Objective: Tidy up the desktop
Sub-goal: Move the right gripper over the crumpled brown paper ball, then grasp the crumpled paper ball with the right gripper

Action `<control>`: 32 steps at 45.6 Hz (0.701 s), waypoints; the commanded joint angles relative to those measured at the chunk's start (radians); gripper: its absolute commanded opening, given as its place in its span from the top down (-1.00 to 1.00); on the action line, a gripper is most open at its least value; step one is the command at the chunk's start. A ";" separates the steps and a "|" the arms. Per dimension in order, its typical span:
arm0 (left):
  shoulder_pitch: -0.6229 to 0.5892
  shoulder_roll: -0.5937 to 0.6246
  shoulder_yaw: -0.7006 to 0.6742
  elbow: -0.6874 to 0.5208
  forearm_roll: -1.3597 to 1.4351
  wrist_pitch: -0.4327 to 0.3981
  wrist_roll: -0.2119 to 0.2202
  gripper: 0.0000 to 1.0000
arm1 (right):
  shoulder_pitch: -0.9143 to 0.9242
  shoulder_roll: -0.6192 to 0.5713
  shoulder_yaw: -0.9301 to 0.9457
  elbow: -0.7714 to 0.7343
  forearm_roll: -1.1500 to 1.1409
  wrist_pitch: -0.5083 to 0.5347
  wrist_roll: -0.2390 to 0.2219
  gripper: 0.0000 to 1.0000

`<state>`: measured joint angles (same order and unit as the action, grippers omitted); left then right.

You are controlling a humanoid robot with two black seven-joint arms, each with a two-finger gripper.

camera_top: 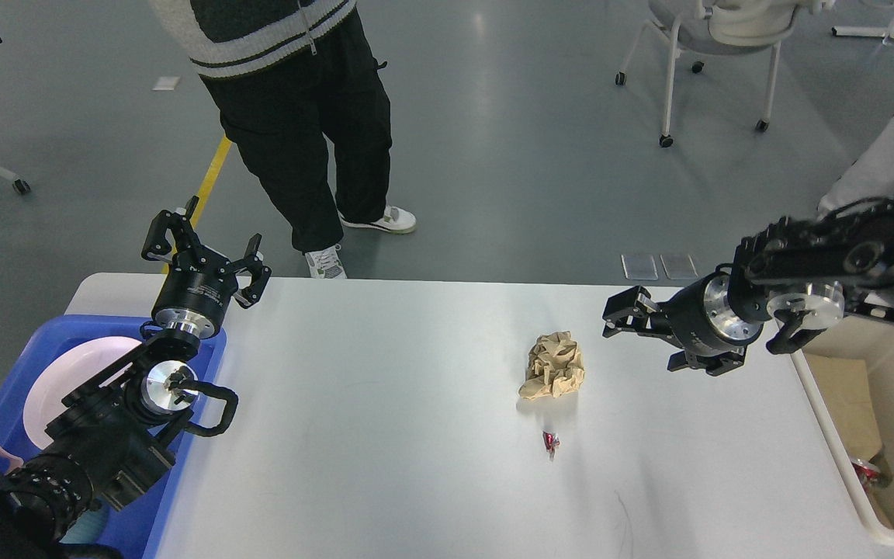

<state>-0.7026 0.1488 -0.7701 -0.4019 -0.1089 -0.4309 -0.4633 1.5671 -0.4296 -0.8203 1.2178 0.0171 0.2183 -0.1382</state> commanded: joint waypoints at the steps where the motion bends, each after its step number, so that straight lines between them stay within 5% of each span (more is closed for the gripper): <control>1: 0.000 0.000 0.000 0.000 0.000 0.000 0.000 -0.96 | -0.159 0.063 0.099 -0.130 0.070 -0.056 0.002 -1.00; 21: 0.000 0.000 0.000 0.000 0.000 0.000 0.000 -0.96 | -0.263 0.229 0.165 -0.277 0.187 -0.073 0.000 -1.00; 32: 0.000 0.000 0.000 0.000 0.000 0.001 0.000 -0.96 | -0.349 0.282 0.247 -0.317 0.193 -0.188 0.000 -1.00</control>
<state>-0.7025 0.1488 -0.7701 -0.4019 -0.1089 -0.4310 -0.4633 1.2484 -0.1544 -0.6180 0.9059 0.2051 0.0831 -0.1380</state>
